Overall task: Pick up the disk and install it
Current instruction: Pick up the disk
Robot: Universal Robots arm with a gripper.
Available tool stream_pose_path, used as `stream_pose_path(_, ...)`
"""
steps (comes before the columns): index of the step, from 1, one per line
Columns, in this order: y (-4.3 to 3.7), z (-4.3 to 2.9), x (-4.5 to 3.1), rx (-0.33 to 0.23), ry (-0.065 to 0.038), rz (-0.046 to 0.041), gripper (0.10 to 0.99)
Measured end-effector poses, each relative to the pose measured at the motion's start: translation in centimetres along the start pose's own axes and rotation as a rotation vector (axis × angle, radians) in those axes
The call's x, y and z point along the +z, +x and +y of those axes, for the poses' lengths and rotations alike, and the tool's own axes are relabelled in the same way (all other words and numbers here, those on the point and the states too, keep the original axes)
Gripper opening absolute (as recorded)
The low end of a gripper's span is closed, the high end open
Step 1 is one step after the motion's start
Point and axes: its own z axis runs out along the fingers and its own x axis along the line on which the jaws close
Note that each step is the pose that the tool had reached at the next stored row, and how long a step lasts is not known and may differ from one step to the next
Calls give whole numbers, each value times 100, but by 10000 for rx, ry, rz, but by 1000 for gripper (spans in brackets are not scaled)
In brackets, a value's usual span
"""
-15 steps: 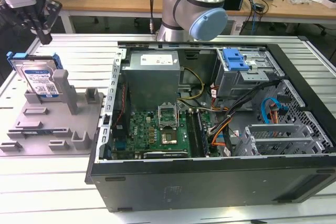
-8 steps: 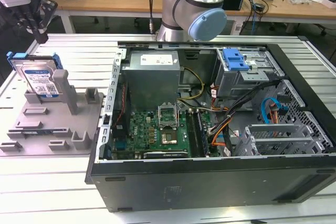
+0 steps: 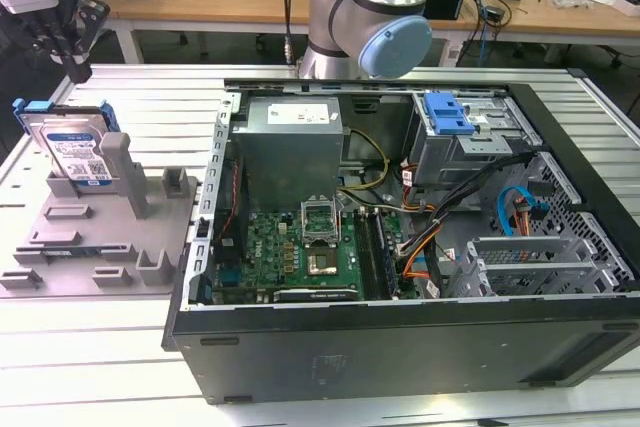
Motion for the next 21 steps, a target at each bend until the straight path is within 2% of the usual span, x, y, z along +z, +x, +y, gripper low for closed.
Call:
stream_pose_path(2, 0, 0, 0, 0, 1, 2, 106)
stream_pose_path(4, 1, 1, 0, -174, 1, 76, 106)
stream_pose_path(5, 1, 0, 1, -477, -2, 121, 106)
stream_pose_path(10, 0, 0, 0, -1588, -18, 202, 106)
stream_pose_path(11, 0, 0, 0, -1919, -24, 224, 106)
stream_pose_path(12, 0, 0, 1, -2555, -29, 272, 106)
stream_pose_path(17, 0, 0, 0, -3669, -34, 371, 114)
stream_pose_path(18, 0, 0, 0, -3898, -37, 389, 169)
stream_pose_path(19, 0, 0, 0, -4327, -44, 424, 294)
stream_pose_path(21, 0, 0, 0, -5047, -56, 480, 420)
